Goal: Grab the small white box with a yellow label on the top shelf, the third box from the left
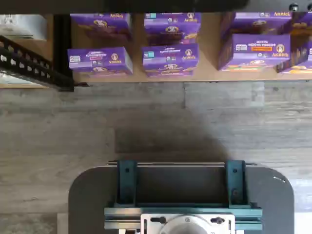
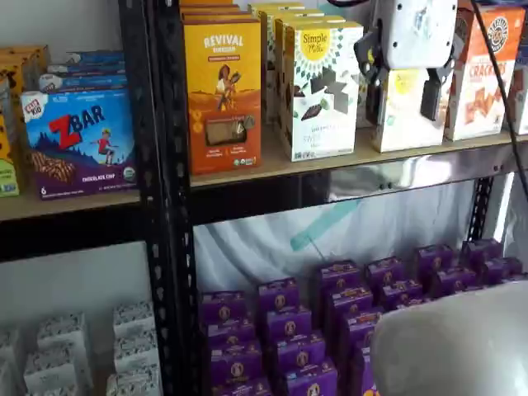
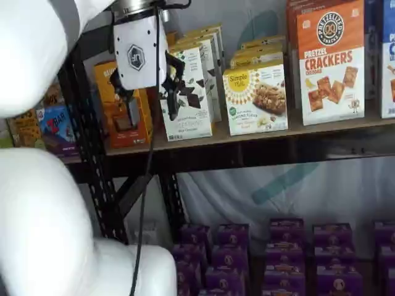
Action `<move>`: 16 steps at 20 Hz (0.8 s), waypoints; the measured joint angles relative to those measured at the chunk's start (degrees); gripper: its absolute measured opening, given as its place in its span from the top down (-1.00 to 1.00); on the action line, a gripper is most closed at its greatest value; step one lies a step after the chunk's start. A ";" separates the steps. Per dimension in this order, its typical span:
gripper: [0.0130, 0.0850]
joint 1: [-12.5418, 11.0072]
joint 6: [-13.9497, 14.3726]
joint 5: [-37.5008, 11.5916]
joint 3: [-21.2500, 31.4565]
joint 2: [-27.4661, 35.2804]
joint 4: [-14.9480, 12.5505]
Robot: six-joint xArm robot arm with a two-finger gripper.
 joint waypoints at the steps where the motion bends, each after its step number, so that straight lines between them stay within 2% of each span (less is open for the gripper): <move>1: -1.00 -0.30 -0.13 0.83 -0.43 0.50 0.36; 3: -1.00 -1.01 -0.40 2.46 -1.18 1.40 1.26; 7: -1.00 -0.54 -0.14 2.08 -0.99 1.27 0.87; 11: -1.00 1.28 0.47 -1.71 0.66 0.11 -1.95; 16: -1.00 0.40 -0.75 -6.24 2.23 0.17 -3.42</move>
